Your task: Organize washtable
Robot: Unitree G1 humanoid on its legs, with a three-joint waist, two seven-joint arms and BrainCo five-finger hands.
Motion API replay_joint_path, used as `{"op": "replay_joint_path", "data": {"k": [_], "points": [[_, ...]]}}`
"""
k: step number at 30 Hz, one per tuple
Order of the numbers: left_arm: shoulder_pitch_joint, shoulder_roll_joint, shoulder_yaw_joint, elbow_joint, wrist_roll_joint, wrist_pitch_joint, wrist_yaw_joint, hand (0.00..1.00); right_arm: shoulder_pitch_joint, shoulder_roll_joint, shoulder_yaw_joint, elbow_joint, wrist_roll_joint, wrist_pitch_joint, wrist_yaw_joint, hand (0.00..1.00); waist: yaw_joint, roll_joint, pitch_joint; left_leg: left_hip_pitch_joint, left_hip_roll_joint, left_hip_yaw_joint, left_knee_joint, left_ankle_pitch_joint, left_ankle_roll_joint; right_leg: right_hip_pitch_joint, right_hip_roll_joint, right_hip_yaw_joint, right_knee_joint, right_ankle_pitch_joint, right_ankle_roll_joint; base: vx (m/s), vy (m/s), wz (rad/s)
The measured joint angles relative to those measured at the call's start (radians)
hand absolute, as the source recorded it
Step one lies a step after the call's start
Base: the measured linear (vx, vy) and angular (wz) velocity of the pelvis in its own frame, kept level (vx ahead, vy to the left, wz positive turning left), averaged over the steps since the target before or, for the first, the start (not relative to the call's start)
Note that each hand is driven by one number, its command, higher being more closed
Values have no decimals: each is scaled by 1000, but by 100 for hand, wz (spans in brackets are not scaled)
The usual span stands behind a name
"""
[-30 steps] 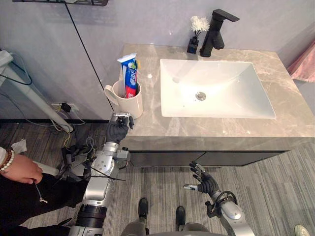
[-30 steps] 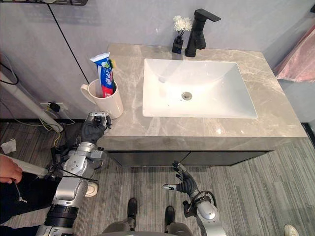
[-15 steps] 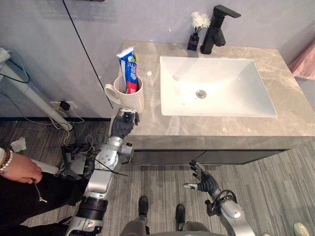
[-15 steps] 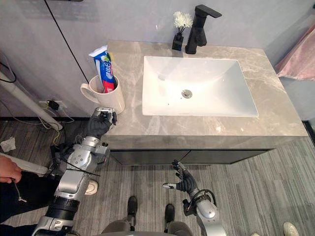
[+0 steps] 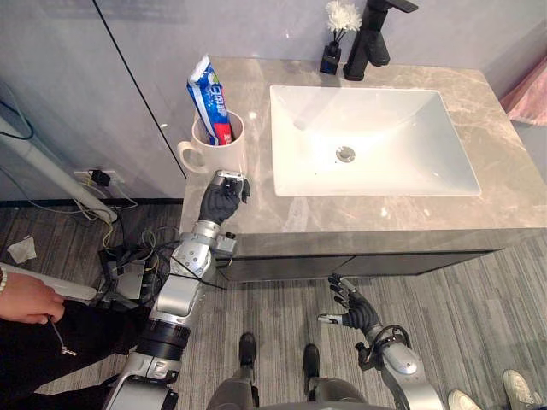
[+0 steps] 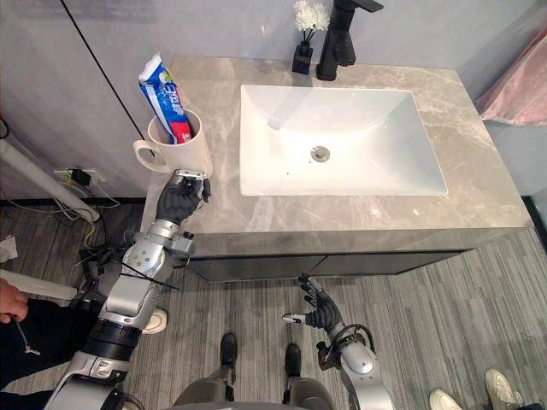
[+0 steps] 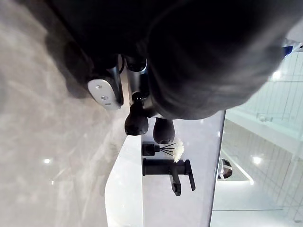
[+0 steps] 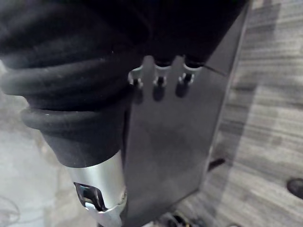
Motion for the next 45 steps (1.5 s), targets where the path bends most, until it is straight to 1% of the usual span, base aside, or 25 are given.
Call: {"op": "replay_joint_path", "data": {"k": [7,17,19,22,30,33,38,42,45], "points": [[-50,24,-1,23,0,0,2,100,-3,0,-4,0,0,0,-1,0,-1,-8,19,-1,0,0,0,0,0,-1,0,0,0,0,0,0,0,0],[-126,49,-3,80,-5,1,18,100,-20,-2,-23,0,-2,-1,-3,0,-1,-7,21,-16,0,0,4,1,0,-16,0,0,1,1,0,3,1,0],[-158,61,-4,104,-18,3,20,100,-21,-2,-24,0,-2,-2,-3,0,-3,-7,31,-16,0,0,1,1,0,-16,0,1,2,2,0,0,0,0],[-203,92,-26,119,-21,3,21,100,-24,-5,-23,0,-2,-2,-3,0,-2,-7,47,-25,0,1,-1,1,0,-29,0,2,7,2,0,0,0,0],[-293,117,-43,171,-21,4,22,100,-29,-20,-21,-5,-2,-7,-5,0,-6,-11,65,-39,-3,4,5,9,8,-45,-2,7,7,9,2,14,7,-1],[-324,128,-52,173,-24,5,23,100,-31,-21,-21,-5,-2,-9,-24,0,-8,-11,71,-55,-3,4,4,13,10,-61,-3,8,7,15,3,0,0,0],[-357,145,-70,197,-31,3,23,100,-44,-21,-22,-5,-2,-10,-28,0,-15,-10,78,-60,-6,4,4,13,10,-66,-5,8,8,16,5,0,0,0],[-406,155,-83,220,-31,3,24,100,-57,-21,-22,-5,-1,-26,-30,0,-16,-12,85,-74,-6,5,4,14,10,-82,-5,10,9,19,6,4,3,-1],[-461,181,-110,252,-31,4,33,100,-58,-21,-23,-6,-1,-28,-30,0,-20,-16,99,-75,-6,12,4,16,13,-86,-5,18,9,23,6,19,16,-6]]}}
